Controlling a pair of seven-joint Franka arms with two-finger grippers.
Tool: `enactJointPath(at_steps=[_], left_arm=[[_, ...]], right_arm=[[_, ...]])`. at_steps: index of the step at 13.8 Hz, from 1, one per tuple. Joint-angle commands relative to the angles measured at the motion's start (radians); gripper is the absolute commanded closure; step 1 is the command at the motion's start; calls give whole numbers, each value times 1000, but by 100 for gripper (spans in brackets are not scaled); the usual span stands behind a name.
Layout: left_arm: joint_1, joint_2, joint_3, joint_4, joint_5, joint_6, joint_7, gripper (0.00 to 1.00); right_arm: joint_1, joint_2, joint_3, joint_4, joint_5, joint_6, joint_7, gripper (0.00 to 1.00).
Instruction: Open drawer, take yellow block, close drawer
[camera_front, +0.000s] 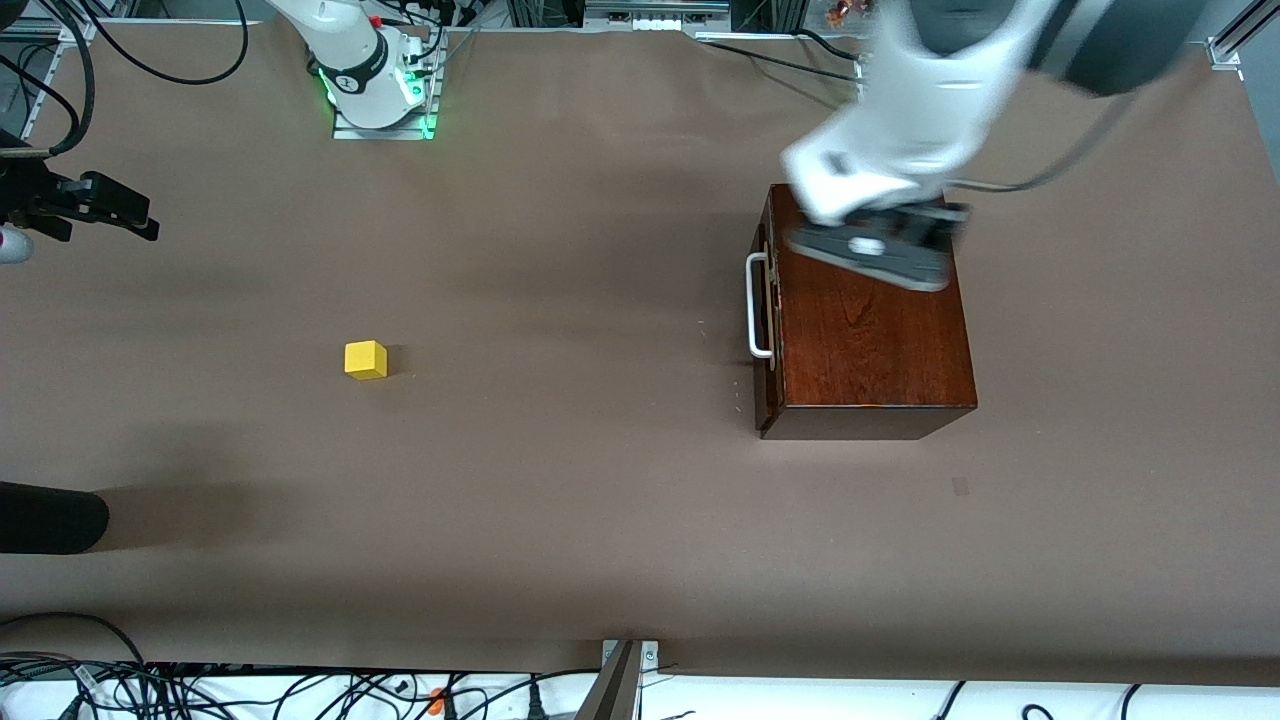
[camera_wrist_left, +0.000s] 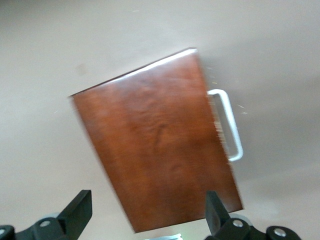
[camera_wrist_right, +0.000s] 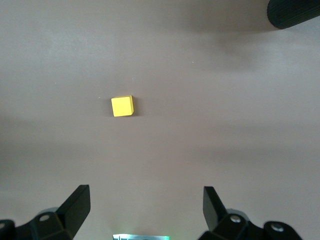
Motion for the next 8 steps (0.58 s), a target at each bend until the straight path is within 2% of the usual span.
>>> enactJointPath(at_steps=[1,4,8], left_arm=[[113,-75,-4,-71,-29,-6,-25,0],[243,-124,10,-166,-57,78,-10,0],[253,-272,125,-408,-173,235,72,0]], right_arm=[[-19,-16,19,-5,-5,-8,6,0],[-19,-16,19,-5,-3,-8,6,0],[-19,-16,21,-5,-6,-8,6,0]])
